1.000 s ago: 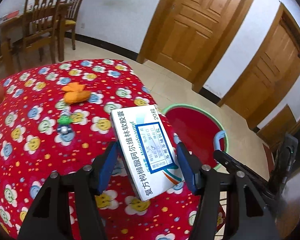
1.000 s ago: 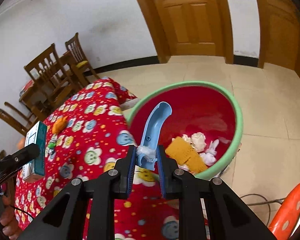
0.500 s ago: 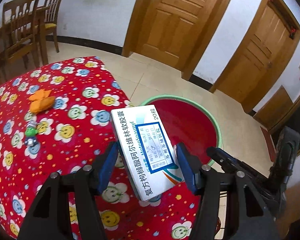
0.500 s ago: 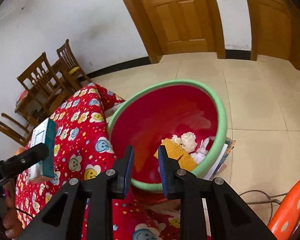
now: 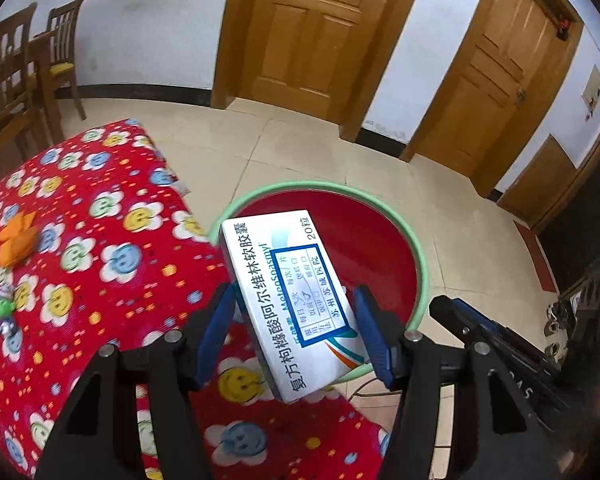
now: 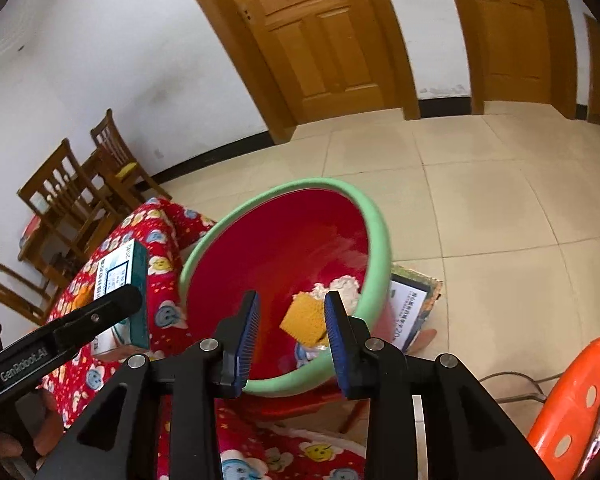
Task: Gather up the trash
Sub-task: 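Open both grippers over the red bucket to drop the scoop and medicine box, then grasp the green figurine with the left gripper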
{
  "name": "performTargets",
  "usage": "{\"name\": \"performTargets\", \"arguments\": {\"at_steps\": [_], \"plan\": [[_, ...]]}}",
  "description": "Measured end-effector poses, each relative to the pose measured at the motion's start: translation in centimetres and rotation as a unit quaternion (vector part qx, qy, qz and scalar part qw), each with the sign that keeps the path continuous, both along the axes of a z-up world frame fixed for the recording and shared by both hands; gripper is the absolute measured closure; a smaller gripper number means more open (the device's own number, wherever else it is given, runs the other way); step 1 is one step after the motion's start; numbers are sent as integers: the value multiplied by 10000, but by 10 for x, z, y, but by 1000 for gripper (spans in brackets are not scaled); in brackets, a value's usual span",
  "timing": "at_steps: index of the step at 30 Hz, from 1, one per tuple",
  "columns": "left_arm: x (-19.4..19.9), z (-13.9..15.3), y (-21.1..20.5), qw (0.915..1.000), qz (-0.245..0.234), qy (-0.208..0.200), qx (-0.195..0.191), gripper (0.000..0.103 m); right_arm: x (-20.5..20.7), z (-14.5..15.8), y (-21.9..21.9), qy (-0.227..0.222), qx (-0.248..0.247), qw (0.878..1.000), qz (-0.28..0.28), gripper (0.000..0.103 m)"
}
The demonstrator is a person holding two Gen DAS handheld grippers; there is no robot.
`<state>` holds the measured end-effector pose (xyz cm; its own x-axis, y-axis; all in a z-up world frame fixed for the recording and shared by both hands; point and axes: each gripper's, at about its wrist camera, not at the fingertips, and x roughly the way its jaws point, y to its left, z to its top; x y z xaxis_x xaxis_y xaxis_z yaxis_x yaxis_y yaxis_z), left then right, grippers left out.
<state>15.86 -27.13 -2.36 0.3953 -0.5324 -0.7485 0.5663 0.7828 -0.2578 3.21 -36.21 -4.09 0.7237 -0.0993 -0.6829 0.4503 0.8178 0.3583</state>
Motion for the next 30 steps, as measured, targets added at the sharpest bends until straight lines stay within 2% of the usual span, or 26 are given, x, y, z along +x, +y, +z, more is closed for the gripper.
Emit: {"name": "performTargets", "arguments": {"at_steps": [3, 6, 12, 14, 25, 28, 30], "plan": [[1, -2, -11, 9999, -121, 42, 42, 42, -4, -3, -8, 18, 78, 9999, -87, 62], [0, -5, -17, 9998, -188, 68, 89, 36, -8, -4, -12, 18, 102, 9998, -159, 59], [-1, -5, -17, 9998, -137, 48, 145, 32, -11, -1, -12, -13, 104, 9997, -216, 56], [-1, -4, -13, 9998, -90, 53, 151, 32, -11, -1, -12, -11, 91, 9998, -203, 52], [6, 5, 36, 9985, 505, -56, 180, 31, -7, 6, 2, -18, 76, 9998, -161, 42], [11, 8, 52, 9970, 730, -122, 207, 31, -6, 6, 7, 3, 62, 9998, -201, 32], [16, 9, 65, 9954, 917, -151, 246, 31, -4, 6, 10, 27, 53, 9998, -196, 32]]}}
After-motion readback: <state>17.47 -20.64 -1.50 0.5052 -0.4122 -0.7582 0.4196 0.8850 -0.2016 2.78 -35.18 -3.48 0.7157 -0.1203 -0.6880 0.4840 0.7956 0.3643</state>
